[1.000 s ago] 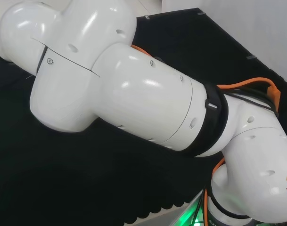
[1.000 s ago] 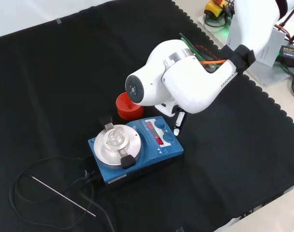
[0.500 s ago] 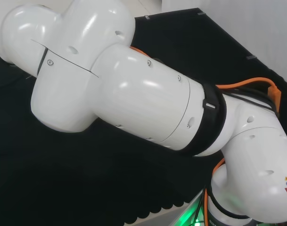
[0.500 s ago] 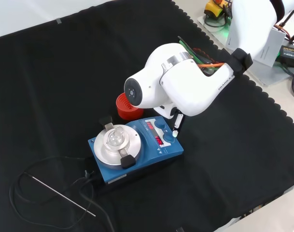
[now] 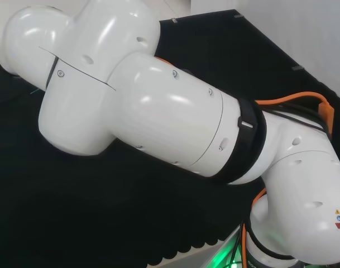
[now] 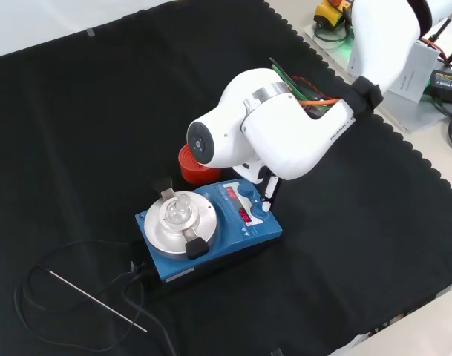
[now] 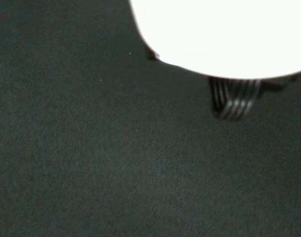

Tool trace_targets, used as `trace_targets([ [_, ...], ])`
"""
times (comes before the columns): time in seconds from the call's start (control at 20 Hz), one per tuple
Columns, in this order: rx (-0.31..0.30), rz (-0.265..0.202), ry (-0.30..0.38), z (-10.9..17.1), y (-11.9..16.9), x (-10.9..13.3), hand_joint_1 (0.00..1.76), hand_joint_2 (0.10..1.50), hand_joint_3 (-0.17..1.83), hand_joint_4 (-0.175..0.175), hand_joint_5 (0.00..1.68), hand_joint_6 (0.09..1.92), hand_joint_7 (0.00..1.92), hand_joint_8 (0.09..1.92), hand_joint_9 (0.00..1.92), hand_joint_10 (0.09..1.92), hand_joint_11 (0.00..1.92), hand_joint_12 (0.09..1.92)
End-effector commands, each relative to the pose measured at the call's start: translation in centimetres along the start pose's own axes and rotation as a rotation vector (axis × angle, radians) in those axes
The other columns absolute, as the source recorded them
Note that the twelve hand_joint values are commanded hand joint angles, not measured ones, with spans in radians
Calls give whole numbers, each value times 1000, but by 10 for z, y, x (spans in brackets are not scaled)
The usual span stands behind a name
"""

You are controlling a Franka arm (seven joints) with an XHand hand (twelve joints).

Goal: Turn on the heater.

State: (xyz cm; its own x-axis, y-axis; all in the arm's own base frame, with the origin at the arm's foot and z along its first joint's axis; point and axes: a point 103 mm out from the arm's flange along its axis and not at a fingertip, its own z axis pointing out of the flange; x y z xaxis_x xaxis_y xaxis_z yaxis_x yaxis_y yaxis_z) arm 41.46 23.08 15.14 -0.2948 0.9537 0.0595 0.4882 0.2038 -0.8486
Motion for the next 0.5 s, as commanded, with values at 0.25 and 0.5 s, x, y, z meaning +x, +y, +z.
trace_targets([
  [0.25,8,-6,18,5,11,-14,1608,267,1800,-14,51,87,1777,1568,1821,1501,1570,1473],
  [0.5,5,4,34,4,7,-26,1608,267,1800,-15,51,87,1777,1567,1821,1501,1571,1473],
])
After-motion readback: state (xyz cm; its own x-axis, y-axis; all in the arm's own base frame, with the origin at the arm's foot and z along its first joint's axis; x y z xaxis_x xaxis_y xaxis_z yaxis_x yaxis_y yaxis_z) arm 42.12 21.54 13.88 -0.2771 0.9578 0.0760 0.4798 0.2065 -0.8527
